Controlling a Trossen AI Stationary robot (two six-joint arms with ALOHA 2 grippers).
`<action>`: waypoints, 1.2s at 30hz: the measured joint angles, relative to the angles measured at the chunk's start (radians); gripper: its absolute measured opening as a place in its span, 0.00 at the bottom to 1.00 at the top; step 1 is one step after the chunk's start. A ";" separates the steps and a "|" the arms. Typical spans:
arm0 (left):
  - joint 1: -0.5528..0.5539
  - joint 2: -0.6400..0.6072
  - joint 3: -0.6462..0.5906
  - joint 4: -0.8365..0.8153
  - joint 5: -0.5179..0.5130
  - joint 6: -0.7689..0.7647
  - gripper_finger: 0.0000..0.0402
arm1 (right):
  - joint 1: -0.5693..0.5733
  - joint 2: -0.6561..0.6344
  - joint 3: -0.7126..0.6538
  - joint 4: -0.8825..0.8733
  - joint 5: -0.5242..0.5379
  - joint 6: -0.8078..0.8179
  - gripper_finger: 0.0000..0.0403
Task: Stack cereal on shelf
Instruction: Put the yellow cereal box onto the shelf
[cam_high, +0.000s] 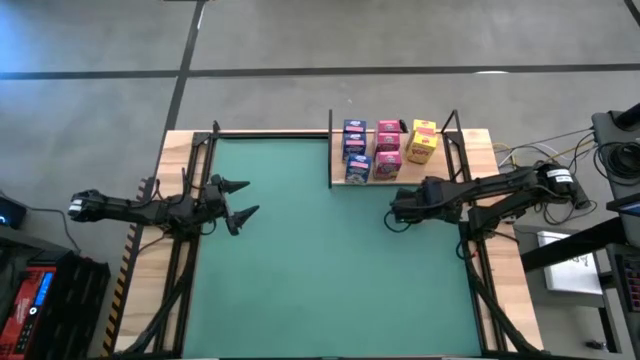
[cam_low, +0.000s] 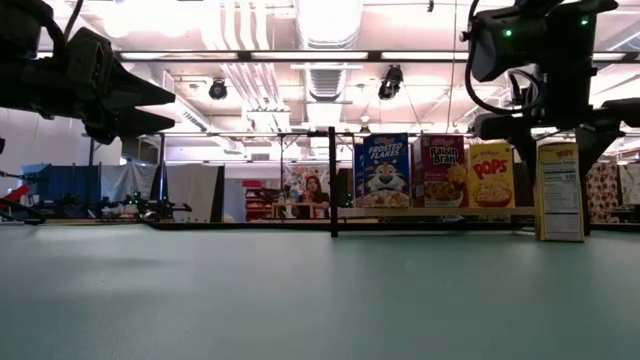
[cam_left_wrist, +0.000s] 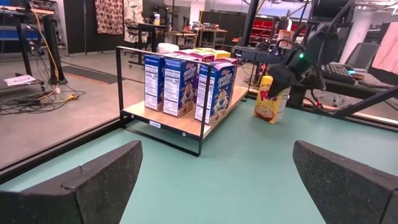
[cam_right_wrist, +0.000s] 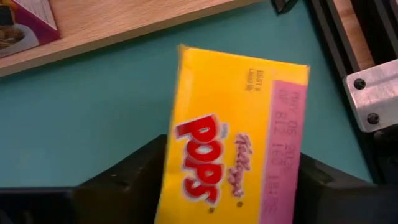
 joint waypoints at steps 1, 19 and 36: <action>0.000 0.000 0.000 0.000 0.000 0.000 0.99 | 0.000 0.000 0.004 0.000 -0.003 0.000 0.59; 0.000 0.000 0.000 0.000 0.000 0.000 0.99 | 0.000 0.000 0.105 -0.075 -0.193 -0.379 0.94; 0.000 0.000 0.000 0.000 0.000 0.000 0.99 | 0.000 -0.069 0.240 -0.341 -0.131 -0.763 0.94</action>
